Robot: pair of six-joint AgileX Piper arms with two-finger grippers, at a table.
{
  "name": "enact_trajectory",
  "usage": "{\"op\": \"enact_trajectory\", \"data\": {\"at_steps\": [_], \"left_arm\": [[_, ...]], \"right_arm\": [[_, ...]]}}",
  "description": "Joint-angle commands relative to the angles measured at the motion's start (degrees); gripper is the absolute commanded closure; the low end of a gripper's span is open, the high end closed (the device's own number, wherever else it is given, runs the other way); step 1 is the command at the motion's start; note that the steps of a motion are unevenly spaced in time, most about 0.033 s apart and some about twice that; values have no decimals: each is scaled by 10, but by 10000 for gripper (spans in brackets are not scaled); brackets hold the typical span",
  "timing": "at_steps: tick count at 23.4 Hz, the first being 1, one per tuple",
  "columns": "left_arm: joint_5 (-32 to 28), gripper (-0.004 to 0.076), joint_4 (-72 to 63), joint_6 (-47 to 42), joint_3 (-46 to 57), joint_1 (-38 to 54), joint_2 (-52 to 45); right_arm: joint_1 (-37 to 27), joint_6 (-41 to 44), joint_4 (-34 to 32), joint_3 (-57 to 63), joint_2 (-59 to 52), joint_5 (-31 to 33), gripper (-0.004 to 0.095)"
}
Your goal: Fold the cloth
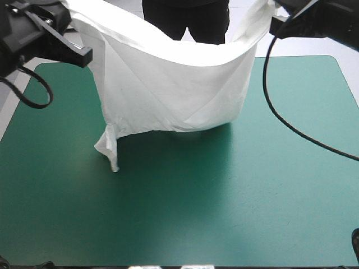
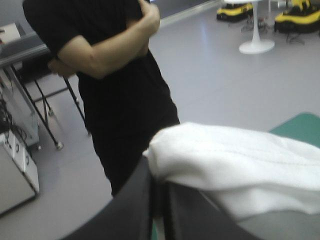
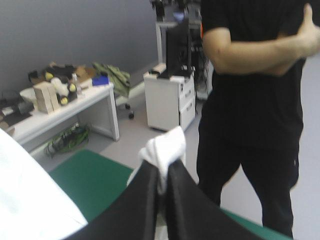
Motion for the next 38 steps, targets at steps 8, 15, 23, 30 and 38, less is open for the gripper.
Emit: {"op": "enact_trajectory", "data": {"at_steps": [8, 15, 23, 30, 38], "left_arm": [[-189, 733, -107, 59, -139, 0, -16], [-242, 733, -82, 73, -161, 0, -3], [-344, 732, 177, -76, -161, 24, 112], [-505, 732, -15, -126, -161, 190, 183], [-387, 732, -50, -92, -161, 230, 261]], "right_arm": [[1, -63, 14, -53, -58, -237, 925], [1, -82, 6, -54, -61, -295, 925], [1, 26, -196, -54, 80, -346, 925], [1, 26, -198, -54, 113, -438, 925], [-21, 47, -198, -54, 168, -291, 925]]}}
